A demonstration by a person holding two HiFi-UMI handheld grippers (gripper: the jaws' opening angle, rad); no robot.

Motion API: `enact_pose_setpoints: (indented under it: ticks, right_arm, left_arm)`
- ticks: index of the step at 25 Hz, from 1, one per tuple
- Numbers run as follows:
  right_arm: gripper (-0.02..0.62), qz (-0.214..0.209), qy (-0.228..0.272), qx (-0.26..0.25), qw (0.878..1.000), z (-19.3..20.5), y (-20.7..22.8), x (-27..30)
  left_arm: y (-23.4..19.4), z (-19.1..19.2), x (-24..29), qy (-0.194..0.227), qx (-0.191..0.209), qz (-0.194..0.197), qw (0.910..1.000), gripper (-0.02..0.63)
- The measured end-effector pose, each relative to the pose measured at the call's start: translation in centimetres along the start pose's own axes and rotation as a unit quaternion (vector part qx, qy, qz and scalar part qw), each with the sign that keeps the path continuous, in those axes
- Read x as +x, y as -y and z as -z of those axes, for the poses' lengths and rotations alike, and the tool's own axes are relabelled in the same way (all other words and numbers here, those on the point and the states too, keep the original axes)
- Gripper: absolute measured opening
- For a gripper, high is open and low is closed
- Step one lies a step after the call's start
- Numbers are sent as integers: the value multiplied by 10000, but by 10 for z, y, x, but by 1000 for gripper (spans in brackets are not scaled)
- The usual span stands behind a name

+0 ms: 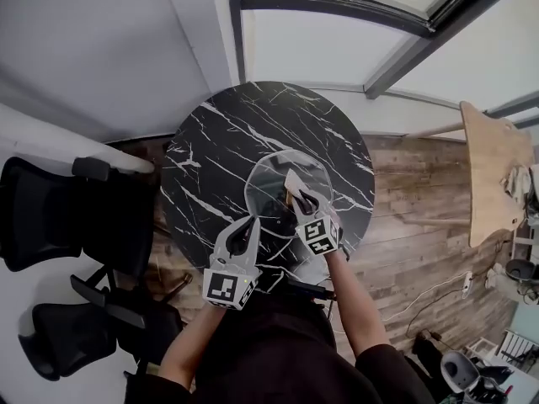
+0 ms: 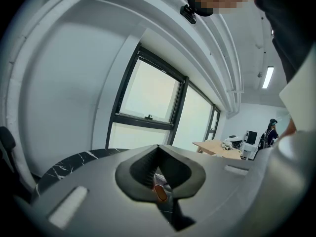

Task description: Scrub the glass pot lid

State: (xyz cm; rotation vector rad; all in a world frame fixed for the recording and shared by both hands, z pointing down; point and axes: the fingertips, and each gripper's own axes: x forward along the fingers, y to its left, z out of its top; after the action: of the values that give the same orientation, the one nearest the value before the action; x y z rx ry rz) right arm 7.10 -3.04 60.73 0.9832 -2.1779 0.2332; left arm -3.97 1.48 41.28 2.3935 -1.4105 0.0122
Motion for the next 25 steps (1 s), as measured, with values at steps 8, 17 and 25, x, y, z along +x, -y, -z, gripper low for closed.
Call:
enact_pose_setpoints:
  ticks: [8, 17, 25]
  right_arm:
    - [80, -207, -569, -373, 9975, 20, -15, 15]
    - [80, -609, -1074, -907, 9882, 38, -41, 10]
    - [78, -1515, -1437, -934, 9735, 45, -68, -18]
  left_arm:
    - [-6, 4, -4, -38, -32, -18, 10000, 3]
    - [-9, 2, -4, -71, -93, -30, 9999, 3]
    - [-3, 11, -3, -120, -61, 60, 9999, 3]
